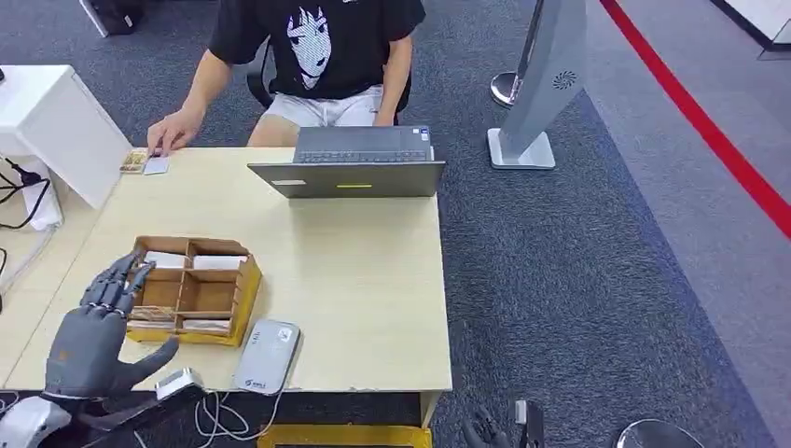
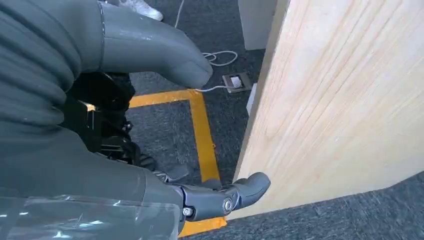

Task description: Pass the card to the sensor for recognition and then transmit it.

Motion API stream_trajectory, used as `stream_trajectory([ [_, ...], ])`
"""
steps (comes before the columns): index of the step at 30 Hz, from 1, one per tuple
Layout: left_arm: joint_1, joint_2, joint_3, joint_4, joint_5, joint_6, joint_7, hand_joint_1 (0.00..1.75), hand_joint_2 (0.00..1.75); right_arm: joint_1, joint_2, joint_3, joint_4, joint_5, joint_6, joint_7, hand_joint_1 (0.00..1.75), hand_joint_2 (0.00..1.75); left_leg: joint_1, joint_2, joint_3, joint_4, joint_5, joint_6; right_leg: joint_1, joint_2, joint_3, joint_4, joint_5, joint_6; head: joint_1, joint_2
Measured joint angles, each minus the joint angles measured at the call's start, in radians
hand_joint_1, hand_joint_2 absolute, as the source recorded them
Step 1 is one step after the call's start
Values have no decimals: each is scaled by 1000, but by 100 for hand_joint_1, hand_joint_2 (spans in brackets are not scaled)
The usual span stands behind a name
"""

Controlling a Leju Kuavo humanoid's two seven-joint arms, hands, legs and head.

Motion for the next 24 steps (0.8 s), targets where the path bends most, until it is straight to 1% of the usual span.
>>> stream_trajectory([
  [3, -25, 67, 28, 28, -3, -29, -4, 0, 175, 0, -2, 0, 0, 4, -2, 1, 0, 175, 1, 0, 0, 0, 1, -1, 1, 0, 0, 0, 0, 0, 0, 0],
  [4, -34, 82, 36, 34, 0, -32, -10, 0, 175, -1, -2, 0, 0, 4, -1, 1, 0, 175, 1, 0, 0, 0, 1, -1, 1, 0, 0, 0, 0, 0, 1, 0],
  [8, -53, 117, 48, 44, 4, -36, -15, 0, 175, -2, -2, 0, 0, 3, -1, 1, 0, 175, 2, 0, 0, 0, 1, -1, 1, 0, 0, 1, 0, 0, 1, 0],
  [14, -66, 131, 49, 58, -7, -24, -17, 0, 175, -3, -2, 0, 0, 3, 0, 1, 0, 175, 1, 0, 0, 0, 0, 0, 1, 0, 0, 0, 0, 0, 0, 0],
  [24, -75, 132, 49, 99, -9, -24, -17, 0, 175, -8, -2, 0, 0, 4, 1, 6, 0, 175, 1, 0, 0, 0, 0, 0, 1, 0, 0, 0, 0, 0, 0, 0],
])
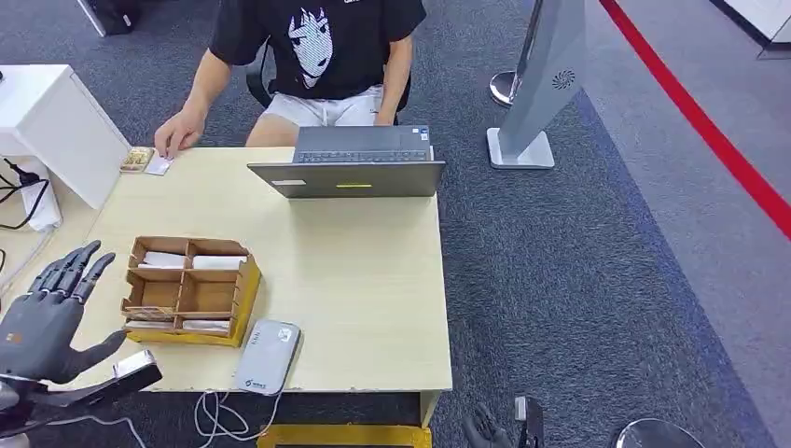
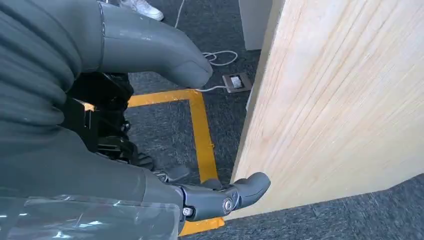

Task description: Pass the card to the sensor for recognition and then transmit it.

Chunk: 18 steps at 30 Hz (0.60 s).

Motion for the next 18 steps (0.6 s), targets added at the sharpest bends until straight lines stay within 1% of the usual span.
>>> stream_trajectory([
  [6, -4, 0, 0, 15, 2, -2, 0, 0, 175, 0, 0, 0, 0, 0, 0, 0, 0, 175, 0, 0, 0, 0, 0, 0, 0, 0, 0, 0, 0, 0, 0, 0],
  [9, -12, 0, 0, 29, 29, -35, -4, 0, 175, -1, 0, 0, 0, 2, 0, 0, 0, 175, 0, 0, 0, 0, 0, 0, 0, 0, 0, 0, 0, 0, 0, 0],
  [11, -17, 0, 0, 52, 42, -61, -4, 0, 175, -3, 0, 2, 0, 7, 0, 3, 0, 175, 0, 0, 0, 0, 0, 0, 0, 0, 0, 0, 0, 0, 0, 0],
  [13, -24, 1, 0, 81, 47, -73, -1, 0, 175, -3, 0, 2, 0, 9, -1, 6, 0, 175, 0, 0, 0, 0, 0, 0, 0, 0, 0, 0, 0, 0, 0, 0],
  [18, -43, 4, 0, 166, 45, -68, 3, 0, 175, -8, 0, 5, 0, 18, -2, 9, 0, 175, 0, 0, 0, 0, 0, 0, 0, 0, 0, 0, 0, 0, 0, 0],
])
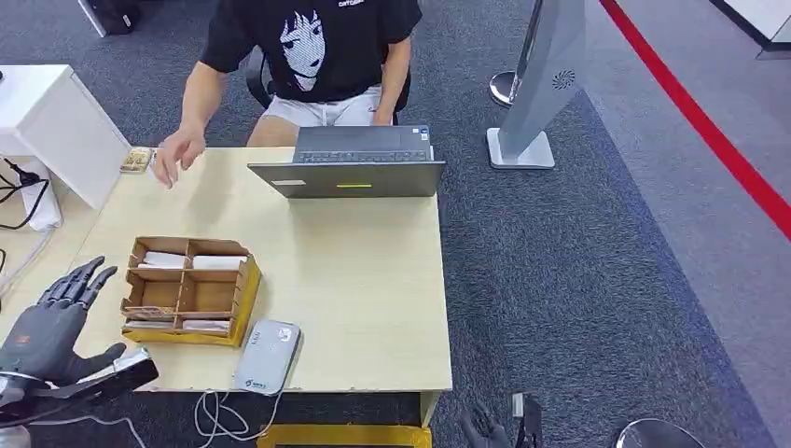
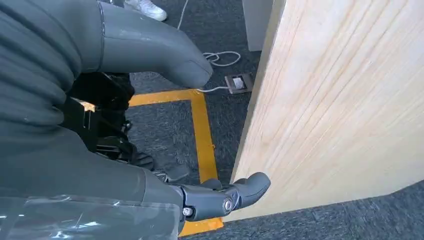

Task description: Pass the card to the sensor for recognition and then transmit it.

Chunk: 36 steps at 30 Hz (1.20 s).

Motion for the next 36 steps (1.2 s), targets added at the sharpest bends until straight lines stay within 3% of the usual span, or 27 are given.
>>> stream_trajectory([
  [17, -22, -31, 16, 126, -9, 101, -32, 0, 175, -5, 0, 23, 0, 8, -4, -1, 0, 175, 0, 0, 0, 0, 0, 0, 0, 0, 0, 0, 0, 0, 0, 0],
  [24, -22, -65, 16, 128, -13, 209, -63, 0, 175, -5, 1, 27, 0, 4, -4, -5, 0, 175, 0, 0, 0, 0, 0, 0, 0, 0, 0, 0, 0, 0, 0, 0],
  [36, -4, -92, 17, 71, -19, 263, -71, 0, 175, -5, 1, 31, 0, 0, -10, -6, 0, 175, 0, 0, 0, 0, 0, 0, 0, 0, 0, 0, 0, 0, 0, 0],
])
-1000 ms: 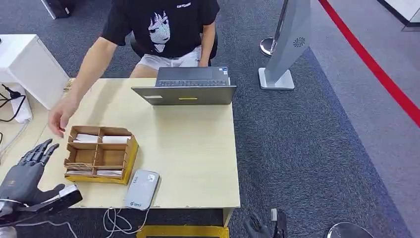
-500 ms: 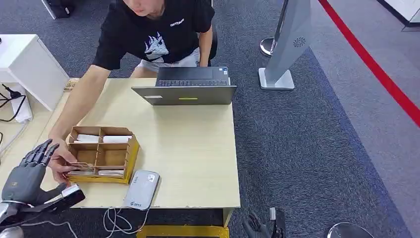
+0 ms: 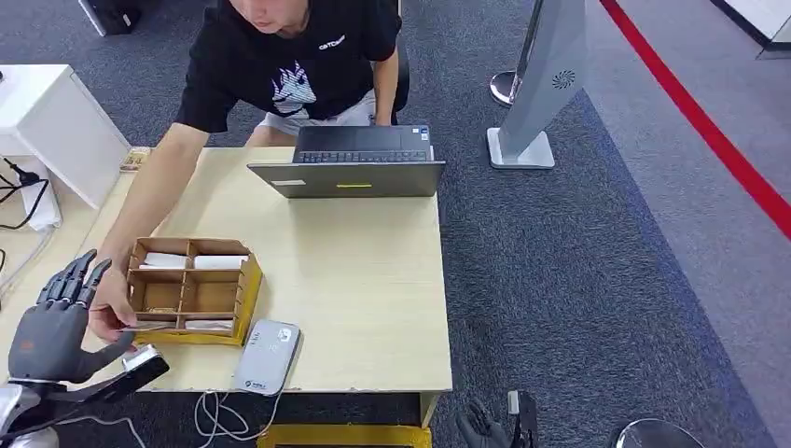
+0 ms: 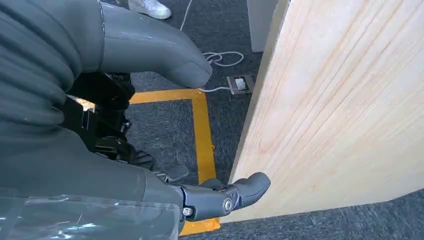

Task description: Pass the card to the sensor for recognition and then transmit it.

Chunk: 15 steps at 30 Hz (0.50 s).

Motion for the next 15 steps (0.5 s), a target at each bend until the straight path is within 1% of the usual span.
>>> stream_trajectory([
  [8, 2, -1, 0, 0, -16, 8, 2, 0, 175, 0, 0, 0, 0, -3, -2, 0, 0, 175, 0, 0, 0, 0, 0, 0, 0, 0, 0, 0, 0, 0, 0, 0],
  [11, 2, 0, 0, 0, -29, -8, 19, 0, 175, 0, 0, 0, 0, -5, -2, 0, 0, 175, 0, 0, 0, 0, 0, 0, 0, 0, 0, 0, 0, 0, 0, 0],
  [15, 2, 0, 0, 0, -33, -19, 20, 0, 175, 0, 0, 0, 0, -7, -2, 0, 0, 175, 0, 0, 0, 0, 0, 0, 0, 0, 0, 0, 0, 0, 0, 0],
])
